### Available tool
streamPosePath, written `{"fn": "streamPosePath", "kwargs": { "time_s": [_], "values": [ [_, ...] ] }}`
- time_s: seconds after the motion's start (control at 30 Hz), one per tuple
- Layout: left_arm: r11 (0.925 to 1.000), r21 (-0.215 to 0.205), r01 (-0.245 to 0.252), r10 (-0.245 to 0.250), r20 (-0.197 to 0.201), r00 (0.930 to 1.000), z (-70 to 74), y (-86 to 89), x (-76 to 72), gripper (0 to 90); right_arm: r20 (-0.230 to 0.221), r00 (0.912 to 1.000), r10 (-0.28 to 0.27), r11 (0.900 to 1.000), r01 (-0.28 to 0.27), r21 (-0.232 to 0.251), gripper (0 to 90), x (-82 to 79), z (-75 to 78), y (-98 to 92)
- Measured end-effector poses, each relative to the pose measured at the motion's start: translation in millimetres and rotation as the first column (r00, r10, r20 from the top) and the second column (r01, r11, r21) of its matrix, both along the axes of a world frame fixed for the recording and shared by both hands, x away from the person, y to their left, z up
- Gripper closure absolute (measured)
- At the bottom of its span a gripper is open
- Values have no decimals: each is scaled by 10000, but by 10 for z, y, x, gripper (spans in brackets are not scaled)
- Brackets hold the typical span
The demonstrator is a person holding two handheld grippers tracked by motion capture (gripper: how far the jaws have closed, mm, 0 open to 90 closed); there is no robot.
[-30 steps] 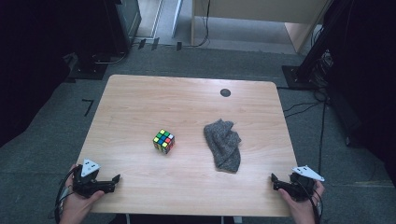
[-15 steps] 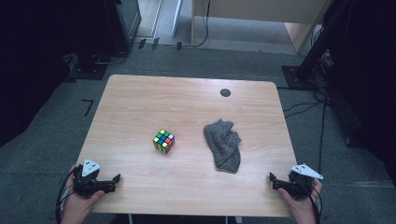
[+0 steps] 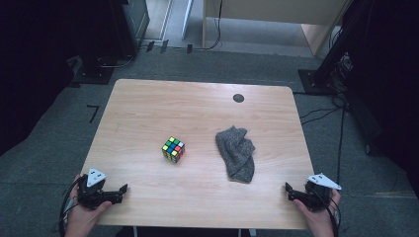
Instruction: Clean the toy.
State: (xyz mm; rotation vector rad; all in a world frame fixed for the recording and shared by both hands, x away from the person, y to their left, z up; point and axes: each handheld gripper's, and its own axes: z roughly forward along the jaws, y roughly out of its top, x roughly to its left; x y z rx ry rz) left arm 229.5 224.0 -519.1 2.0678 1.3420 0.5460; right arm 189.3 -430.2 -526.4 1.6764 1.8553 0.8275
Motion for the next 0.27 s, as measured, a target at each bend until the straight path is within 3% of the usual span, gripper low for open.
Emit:
{"fn": "streamPosePath", "kwargs": {
  "time_s": [0.27],
  "values": [
    [10000,-4,-45,45,-2,10000,0,-3,-3,0,11,10000,0,10000,0,19,73,1,0,-2]
  ]
}}
